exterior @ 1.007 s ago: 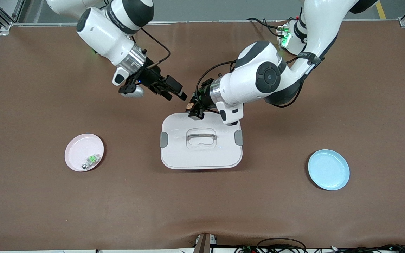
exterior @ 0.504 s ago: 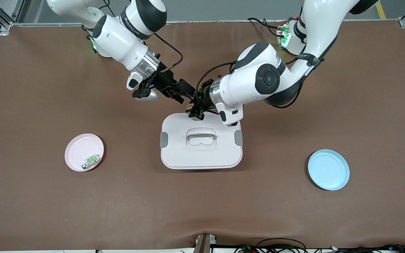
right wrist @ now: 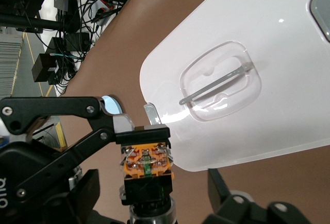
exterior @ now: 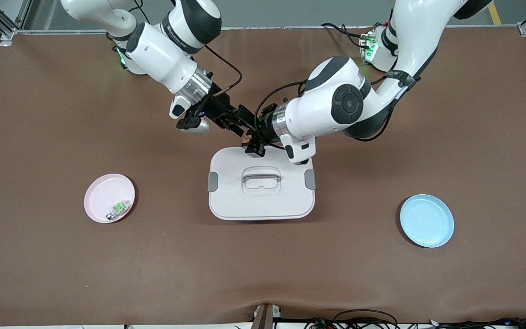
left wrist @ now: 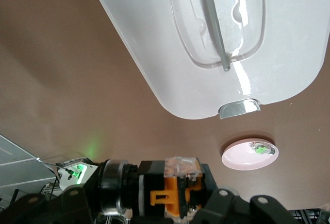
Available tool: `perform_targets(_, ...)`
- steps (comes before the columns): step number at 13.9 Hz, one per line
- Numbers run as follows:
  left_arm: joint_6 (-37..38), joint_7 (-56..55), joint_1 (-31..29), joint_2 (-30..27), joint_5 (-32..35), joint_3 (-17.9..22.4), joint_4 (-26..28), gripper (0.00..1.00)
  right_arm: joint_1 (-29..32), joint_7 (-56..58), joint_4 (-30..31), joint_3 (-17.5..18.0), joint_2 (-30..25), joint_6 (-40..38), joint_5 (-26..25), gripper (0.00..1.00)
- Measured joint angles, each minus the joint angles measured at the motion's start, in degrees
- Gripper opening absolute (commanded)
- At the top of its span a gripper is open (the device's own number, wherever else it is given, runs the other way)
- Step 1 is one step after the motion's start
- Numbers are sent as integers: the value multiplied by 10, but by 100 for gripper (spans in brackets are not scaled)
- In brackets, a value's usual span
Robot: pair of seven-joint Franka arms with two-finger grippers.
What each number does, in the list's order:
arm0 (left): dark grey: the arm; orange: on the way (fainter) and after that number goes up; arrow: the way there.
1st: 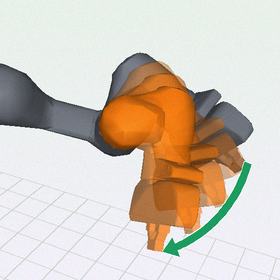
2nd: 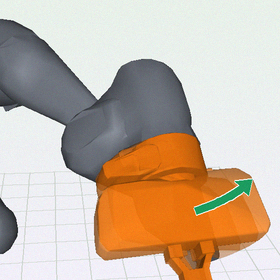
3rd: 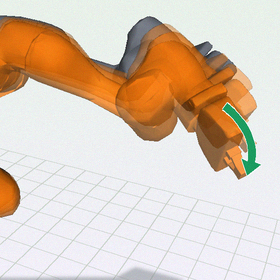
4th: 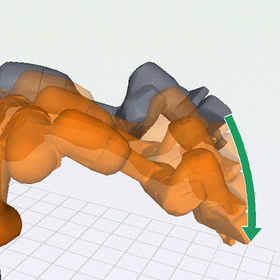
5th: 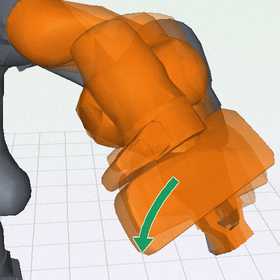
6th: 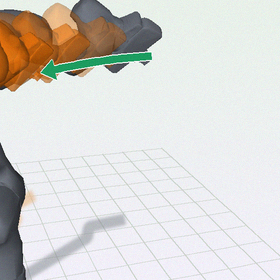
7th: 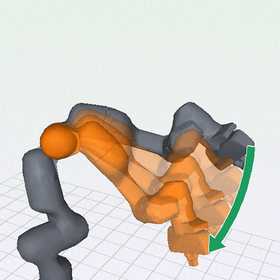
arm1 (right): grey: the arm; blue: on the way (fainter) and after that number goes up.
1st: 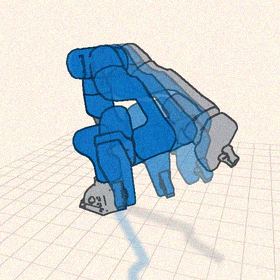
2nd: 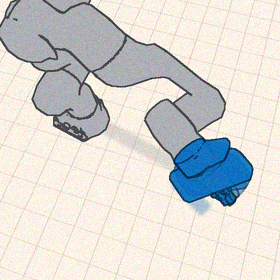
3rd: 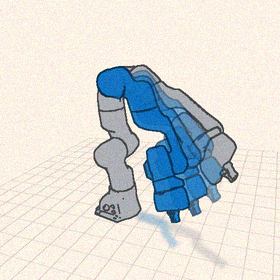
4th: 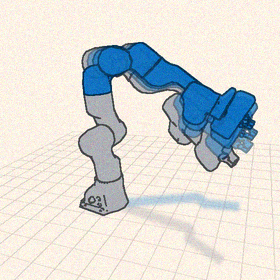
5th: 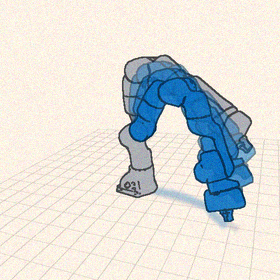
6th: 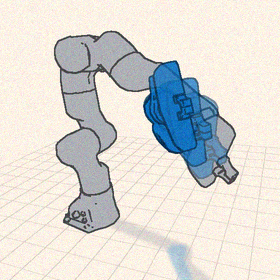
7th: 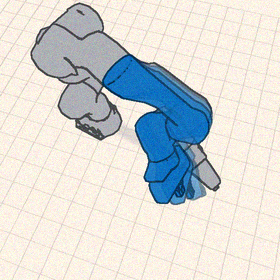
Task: Transfer orange switch to right arm and place
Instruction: 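Close the right gripper on the switch and open the left gripper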
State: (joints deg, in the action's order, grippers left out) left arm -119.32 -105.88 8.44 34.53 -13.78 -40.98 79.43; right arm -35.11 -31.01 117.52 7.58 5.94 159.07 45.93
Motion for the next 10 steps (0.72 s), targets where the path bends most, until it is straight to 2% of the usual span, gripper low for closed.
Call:
perform_targets(1, 0, 0, 0, 0, 0, 0, 0, 0, 0, 0, -1, 0, 0, 0, 0, 0)
perform_targets(9, -2, 0, 0, 0, 0, 1, -1, 0, -1, -4, -4, -1, 1, 0, 0, 0)
perform_targets(10, -2, 0, 0, 0, 0, 1, -1, 14, -1, -4, -4, -1, 1, 0, 0, 0)
